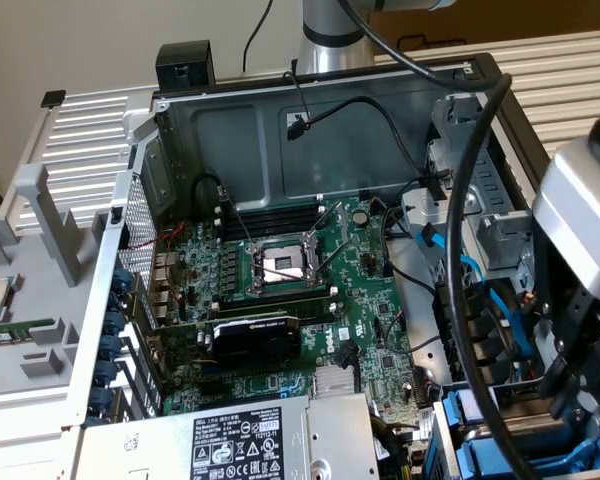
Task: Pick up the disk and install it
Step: 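Insert the first disk wire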
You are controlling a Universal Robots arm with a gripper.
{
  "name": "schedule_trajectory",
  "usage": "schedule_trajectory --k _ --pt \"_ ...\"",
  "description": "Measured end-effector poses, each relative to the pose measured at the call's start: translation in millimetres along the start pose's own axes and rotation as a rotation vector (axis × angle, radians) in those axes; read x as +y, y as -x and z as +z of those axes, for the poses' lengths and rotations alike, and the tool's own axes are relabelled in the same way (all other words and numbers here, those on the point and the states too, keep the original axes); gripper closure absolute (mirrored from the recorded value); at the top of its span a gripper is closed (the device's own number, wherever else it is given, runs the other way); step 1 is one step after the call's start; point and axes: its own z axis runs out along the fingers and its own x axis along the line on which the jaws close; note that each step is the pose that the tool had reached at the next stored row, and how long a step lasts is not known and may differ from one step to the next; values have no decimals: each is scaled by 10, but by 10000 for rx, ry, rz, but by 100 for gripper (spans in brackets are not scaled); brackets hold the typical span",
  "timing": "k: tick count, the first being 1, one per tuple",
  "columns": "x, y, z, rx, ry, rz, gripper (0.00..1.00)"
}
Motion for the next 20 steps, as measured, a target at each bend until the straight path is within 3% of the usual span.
schedule_trajectory --k 3,9,17,18,20 --pt "-19 67 3 450 124 34 84" --pt "-59 212 11 1171 323 88 84" --pt "-114 409 10 1968 543 148 84" --pt "-117 417 10 2027 560 151 84" --pt "-117 419 11 2052 566 153 84"
